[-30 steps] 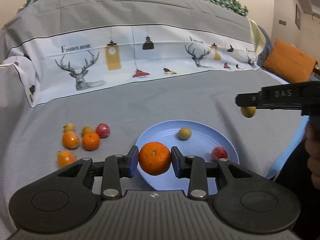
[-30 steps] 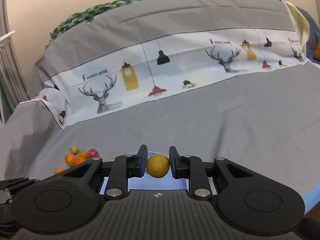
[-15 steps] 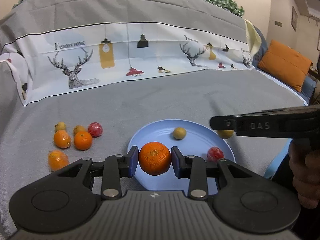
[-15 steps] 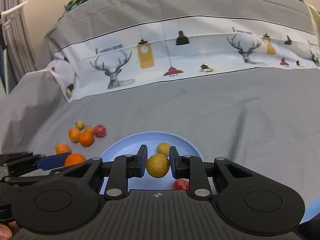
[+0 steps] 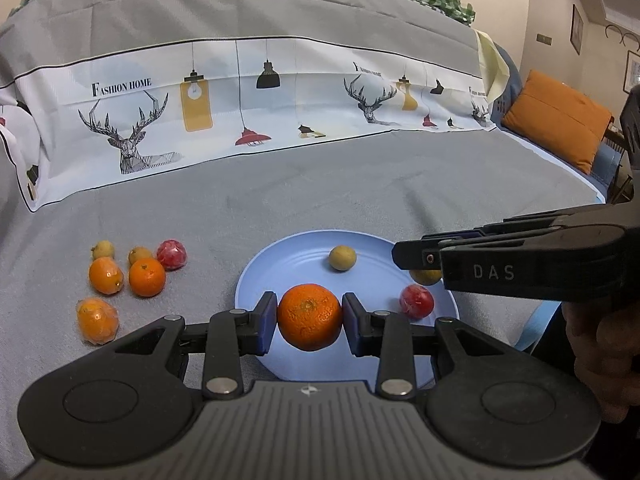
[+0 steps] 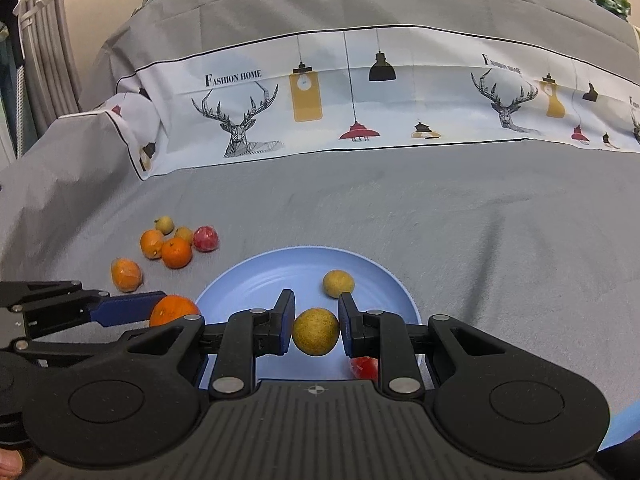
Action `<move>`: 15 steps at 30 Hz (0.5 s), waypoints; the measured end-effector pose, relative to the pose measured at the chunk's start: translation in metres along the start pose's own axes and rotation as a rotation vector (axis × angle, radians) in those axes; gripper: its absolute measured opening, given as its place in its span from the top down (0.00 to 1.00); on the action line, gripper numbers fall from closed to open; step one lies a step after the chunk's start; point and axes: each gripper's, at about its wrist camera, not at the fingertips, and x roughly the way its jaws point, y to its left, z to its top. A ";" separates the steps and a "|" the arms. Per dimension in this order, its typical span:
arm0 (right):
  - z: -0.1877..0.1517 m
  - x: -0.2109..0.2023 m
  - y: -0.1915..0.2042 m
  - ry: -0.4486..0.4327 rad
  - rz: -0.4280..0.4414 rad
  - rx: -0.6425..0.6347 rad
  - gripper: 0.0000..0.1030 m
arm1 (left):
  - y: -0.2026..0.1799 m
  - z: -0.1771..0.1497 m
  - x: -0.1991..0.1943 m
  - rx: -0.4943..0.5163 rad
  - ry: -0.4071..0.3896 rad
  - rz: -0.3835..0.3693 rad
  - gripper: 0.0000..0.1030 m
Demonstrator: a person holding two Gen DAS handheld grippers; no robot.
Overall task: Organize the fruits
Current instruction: 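Carry the orange in left tool onto the plate while right tool drops its yellow fruit there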
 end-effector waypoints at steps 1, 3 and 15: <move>0.000 0.000 0.000 0.000 0.000 -0.001 0.76 | 0.000 0.000 0.000 0.001 -0.001 -0.001 0.62; 0.000 0.000 0.001 -0.001 -0.001 0.001 0.76 | 0.000 0.000 0.000 0.003 0.001 0.000 0.62; 0.000 0.001 -0.001 -0.001 0.003 0.003 0.76 | -0.004 -0.001 0.004 0.018 0.010 0.002 0.62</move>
